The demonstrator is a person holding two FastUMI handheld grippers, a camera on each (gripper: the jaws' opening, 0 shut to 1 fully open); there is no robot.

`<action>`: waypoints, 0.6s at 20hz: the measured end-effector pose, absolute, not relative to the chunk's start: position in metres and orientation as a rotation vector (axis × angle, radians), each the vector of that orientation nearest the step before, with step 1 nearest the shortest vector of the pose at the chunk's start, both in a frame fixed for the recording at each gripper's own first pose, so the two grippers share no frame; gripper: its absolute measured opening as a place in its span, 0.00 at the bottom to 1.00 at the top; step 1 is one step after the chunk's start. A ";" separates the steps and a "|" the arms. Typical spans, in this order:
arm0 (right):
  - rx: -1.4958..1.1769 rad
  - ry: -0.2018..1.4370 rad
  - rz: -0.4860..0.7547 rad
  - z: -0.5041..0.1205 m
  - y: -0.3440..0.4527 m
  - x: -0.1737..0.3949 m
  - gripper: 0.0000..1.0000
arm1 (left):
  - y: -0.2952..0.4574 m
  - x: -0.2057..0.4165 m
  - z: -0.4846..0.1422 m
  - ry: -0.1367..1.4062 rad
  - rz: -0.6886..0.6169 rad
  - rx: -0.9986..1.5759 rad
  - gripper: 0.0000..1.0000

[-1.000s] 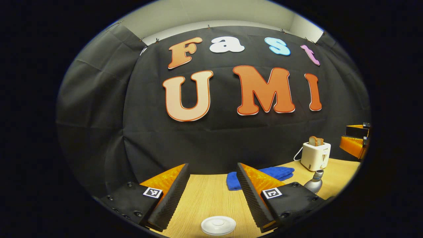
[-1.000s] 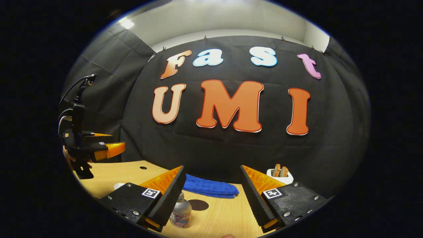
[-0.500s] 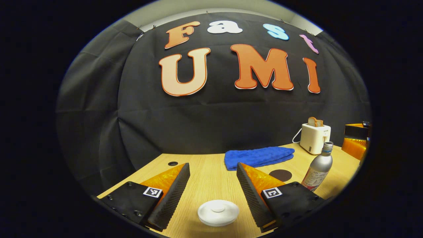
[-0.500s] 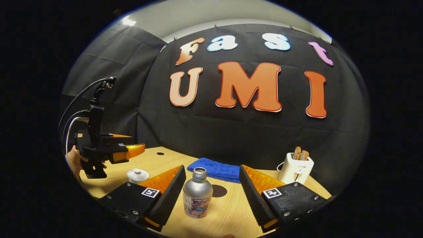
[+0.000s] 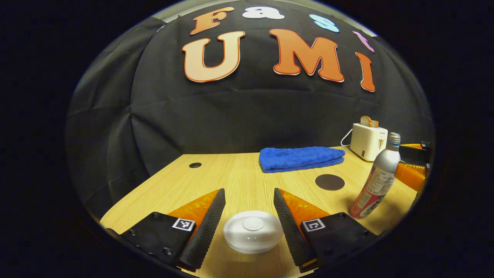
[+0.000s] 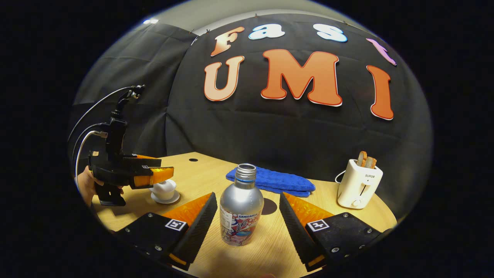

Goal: Open the teacup lid with one hand, grasp the water bottle and pour water into the teacup with the other hand; after pouring, place the water bottle on the coaster and then close the teacup lid.

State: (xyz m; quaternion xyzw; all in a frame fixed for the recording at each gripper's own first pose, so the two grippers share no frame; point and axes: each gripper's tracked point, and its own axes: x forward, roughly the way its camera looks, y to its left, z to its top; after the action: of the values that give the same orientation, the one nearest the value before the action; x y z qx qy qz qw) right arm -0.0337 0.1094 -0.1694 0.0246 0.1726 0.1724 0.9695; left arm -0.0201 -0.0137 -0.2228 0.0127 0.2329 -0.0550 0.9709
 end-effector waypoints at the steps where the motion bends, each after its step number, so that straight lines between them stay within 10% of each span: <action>1: 0.048 0.357 0.352 -0.173 0.110 -0.033 0.98 | -0.014 -0.020 -0.228 0.485 -0.112 0.027 0.80; 12: 0.055 0.420 0.360 -0.202 0.116 -0.032 0.98 | -0.011 -0.025 -0.253 0.526 -0.111 0.061 0.46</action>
State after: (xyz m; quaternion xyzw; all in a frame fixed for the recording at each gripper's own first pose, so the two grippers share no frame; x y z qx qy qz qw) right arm -0.0315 0.1158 -0.2018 0.0272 0.2072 0.1778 0.9616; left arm -0.0252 -0.0112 -0.2535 0.0303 0.2597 -0.0547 0.9637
